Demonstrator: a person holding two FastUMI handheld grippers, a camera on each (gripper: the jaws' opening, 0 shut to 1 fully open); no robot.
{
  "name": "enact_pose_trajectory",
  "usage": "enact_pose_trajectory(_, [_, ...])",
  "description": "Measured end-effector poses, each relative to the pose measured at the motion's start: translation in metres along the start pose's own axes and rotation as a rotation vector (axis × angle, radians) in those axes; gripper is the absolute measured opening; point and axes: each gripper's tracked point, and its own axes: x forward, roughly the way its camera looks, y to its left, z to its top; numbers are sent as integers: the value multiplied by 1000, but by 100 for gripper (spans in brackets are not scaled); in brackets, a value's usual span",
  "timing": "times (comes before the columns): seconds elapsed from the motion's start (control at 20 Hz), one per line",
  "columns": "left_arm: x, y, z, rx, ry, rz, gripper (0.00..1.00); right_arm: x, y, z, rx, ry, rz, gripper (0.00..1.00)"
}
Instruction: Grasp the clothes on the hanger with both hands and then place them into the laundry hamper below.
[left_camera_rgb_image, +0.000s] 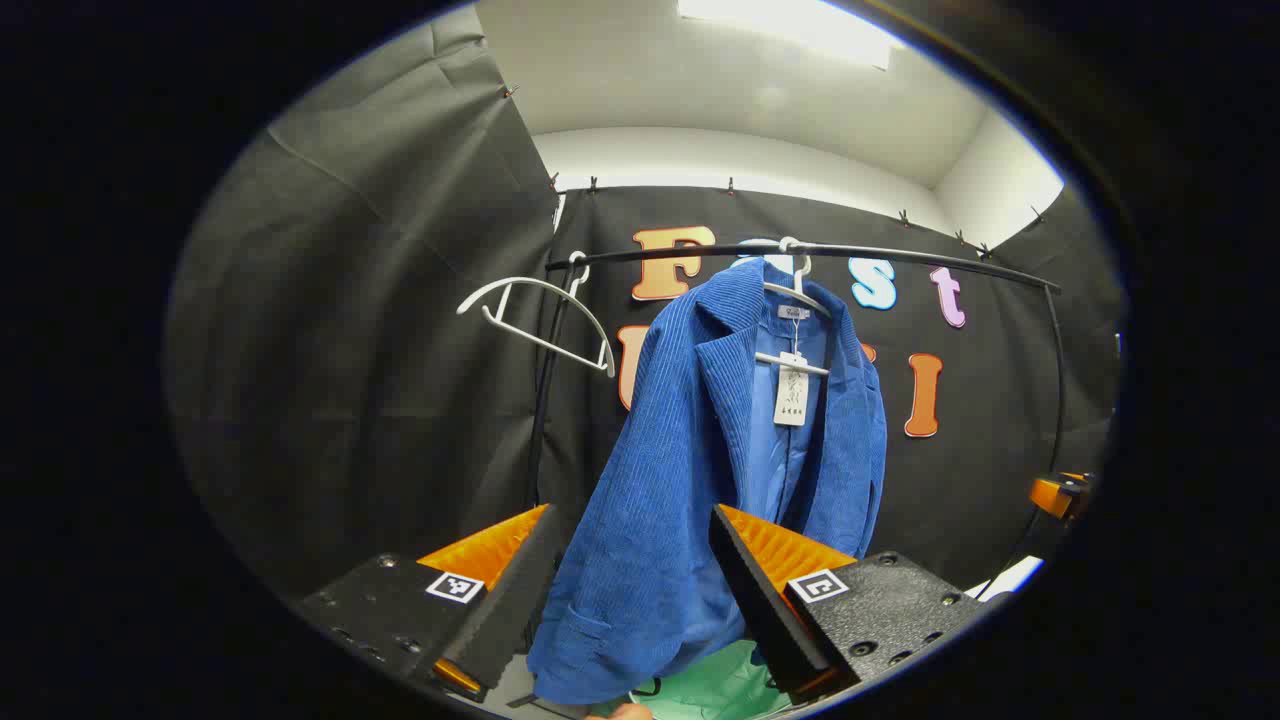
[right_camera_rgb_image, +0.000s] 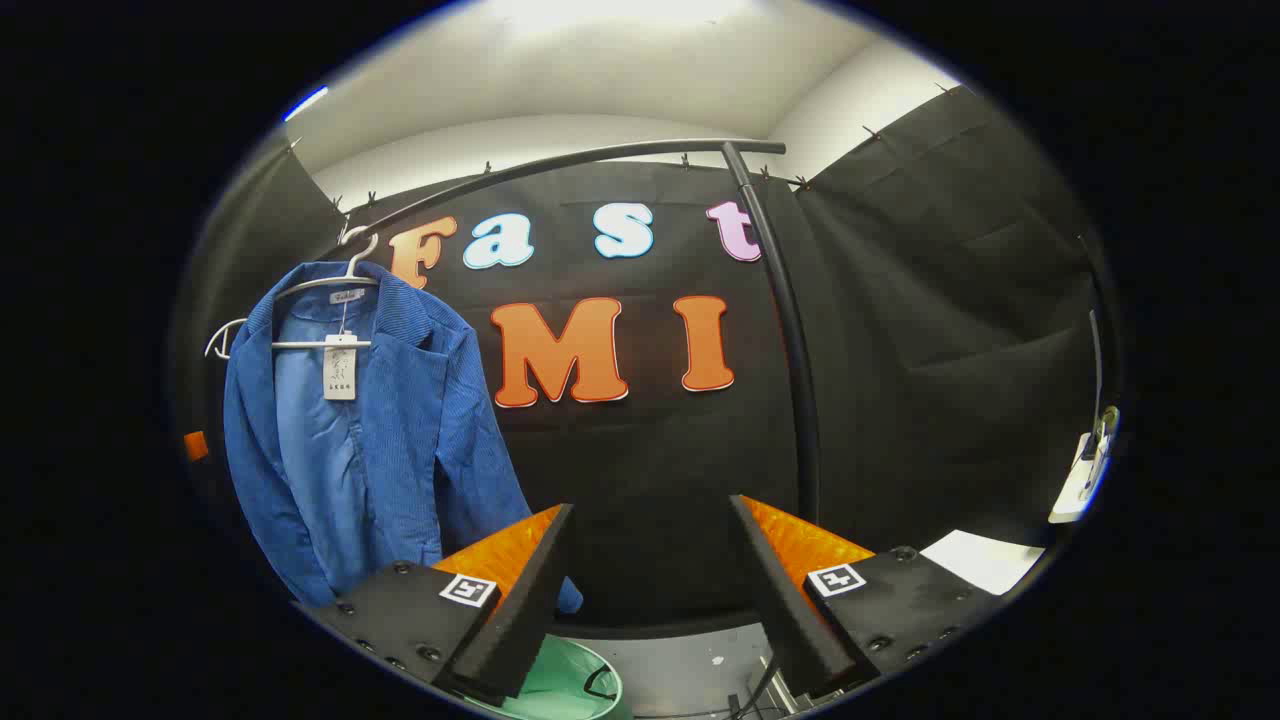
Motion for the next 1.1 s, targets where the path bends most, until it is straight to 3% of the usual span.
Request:
enact_pose_trajectory(0.4, [2,-9,1,3,-7,-13,93,0,-3,-1,10,1,-1,89])
enact_pose_trajectory(0.45, [1,-10,1,5,-6,-14,96,0,-4,-1,11,1,-3,98])
enact_pose_trajectory(0.6, [2,-11,0,3,-6,-14,96,1,-5,-3,14,3,-4,100])
enact_pose_trajectory(0.9, [2,-12,1,2,-10,-14,93,1,-5,-4,14,7,-5,97])
enact_pose_trajectory(1.05, [3,-12,-1,5,-7,-10,93,3,-1,-6,14,14,3,89])
enact_pose_trajectory(1.1, [3,-12,-3,4,-4,-10,93,3,1,-7,13,16,7,97])
